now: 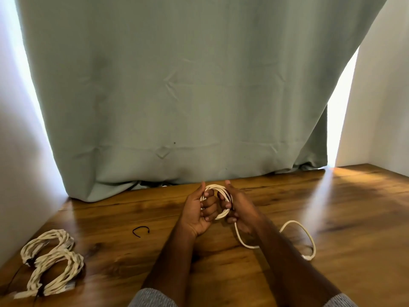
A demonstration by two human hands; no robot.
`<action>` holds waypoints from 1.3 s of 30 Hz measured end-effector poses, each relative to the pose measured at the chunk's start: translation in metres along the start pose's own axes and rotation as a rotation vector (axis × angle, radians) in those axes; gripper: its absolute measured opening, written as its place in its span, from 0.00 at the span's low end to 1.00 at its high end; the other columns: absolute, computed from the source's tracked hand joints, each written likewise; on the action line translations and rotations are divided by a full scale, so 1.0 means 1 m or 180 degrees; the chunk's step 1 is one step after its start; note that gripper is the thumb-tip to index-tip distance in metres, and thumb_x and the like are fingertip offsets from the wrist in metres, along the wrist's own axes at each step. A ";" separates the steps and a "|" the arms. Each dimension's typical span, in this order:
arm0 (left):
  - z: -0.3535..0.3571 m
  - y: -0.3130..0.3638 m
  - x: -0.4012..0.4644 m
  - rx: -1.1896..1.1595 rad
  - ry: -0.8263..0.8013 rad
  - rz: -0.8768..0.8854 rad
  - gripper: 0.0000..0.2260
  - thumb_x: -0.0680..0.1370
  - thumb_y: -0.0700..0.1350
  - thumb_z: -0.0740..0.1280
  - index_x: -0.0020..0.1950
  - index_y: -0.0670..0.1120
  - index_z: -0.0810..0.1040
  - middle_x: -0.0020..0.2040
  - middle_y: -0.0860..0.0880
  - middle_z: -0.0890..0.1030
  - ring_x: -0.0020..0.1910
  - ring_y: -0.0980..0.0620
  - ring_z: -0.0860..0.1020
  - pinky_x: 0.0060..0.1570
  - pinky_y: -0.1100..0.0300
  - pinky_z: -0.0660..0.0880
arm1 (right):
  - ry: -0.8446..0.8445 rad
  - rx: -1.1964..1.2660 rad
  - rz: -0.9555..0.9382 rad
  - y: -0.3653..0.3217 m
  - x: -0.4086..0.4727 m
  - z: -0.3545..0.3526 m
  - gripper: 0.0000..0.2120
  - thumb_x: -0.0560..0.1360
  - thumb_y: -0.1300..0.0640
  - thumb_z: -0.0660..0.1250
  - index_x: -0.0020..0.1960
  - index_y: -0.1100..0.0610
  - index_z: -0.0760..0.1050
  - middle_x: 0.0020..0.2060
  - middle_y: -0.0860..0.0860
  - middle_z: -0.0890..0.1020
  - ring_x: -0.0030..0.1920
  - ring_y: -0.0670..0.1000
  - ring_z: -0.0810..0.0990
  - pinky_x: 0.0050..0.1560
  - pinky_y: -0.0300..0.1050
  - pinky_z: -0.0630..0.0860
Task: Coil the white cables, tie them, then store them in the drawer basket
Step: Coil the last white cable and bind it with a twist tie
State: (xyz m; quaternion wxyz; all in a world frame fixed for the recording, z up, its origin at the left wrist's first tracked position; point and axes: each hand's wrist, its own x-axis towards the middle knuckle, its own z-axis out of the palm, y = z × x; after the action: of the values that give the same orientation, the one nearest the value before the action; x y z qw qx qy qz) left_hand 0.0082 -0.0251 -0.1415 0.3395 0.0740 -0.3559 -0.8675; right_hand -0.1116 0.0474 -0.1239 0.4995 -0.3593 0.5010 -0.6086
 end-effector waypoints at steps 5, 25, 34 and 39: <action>-0.004 0.005 -0.003 -0.0241 -0.0231 -0.0022 0.22 0.83 0.57 0.52 0.35 0.46 0.69 0.21 0.53 0.62 0.15 0.58 0.58 0.18 0.66 0.53 | -0.0488 0.0457 -0.0009 0.002 0.000 -0.009 0.16 0.84 0.48 0.58 0.46 0.58 0.76 0.29 0.49 0.72 0.18 0.42 0.57 0.19 0.33 0.54; -0.003 0.013 0.003 -0.0461 -0.0002 0.0507 0.23 0.85 0.52 0.52 0.59 0.34 0.75 0.25 0.53 0.64 0.19 0.58 0.62 0.20 0.66 0.59 | 0.0048 -0.1852 -0.0456 0.012 -0.008 -0.009 0.12 0.86 0.52 0.53 0.58 0.51 0.75 0.40 0.57 0.85 0.25 0.51 0.75 0.24 0.42 0.73; -0.002 0.019 0.000 -0.0198 0.0162 0.0706 0.22 0.79 0.45 0.59 0.67 0.32 0.70 0.33 0.51 0.69 0.27 0.58 0.67 0.27 0.64 0.66 | -0.0132 -0.4747 -0.1174 0.009 -0.009 -0.005 0.12 0.81 0.46 0.59 0.51 0.53 0.77 0.43 0.49 0.79 0.42 0.49 0.79 0.42 0.46 0.76; -0.006 0.016 0.006 0.0052 0.0429 0.0783 0.16 0.82 0.45 0.58 0.61 0.34 0.73 0.34 0.48 0.75 0.28 0.55 0.73 0.26 0.64 0.70 | -0.0399 -0.5067 -0.1575 0.006 -0.013 0.001 0.13 0.82 0.48 0.58 0.40 0.50 0.69 0.38 0.49 0.74 0.39 0.50 0.75 0.40 0.43 0.67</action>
State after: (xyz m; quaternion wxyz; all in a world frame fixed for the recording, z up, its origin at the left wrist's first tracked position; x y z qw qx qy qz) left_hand 0.0140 -0.0404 -0.1345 0.4659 0.0906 -0.3458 -0.8095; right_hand -0.1056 0.0600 -0.1288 -0.0245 -0.7377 0.6592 -0.1439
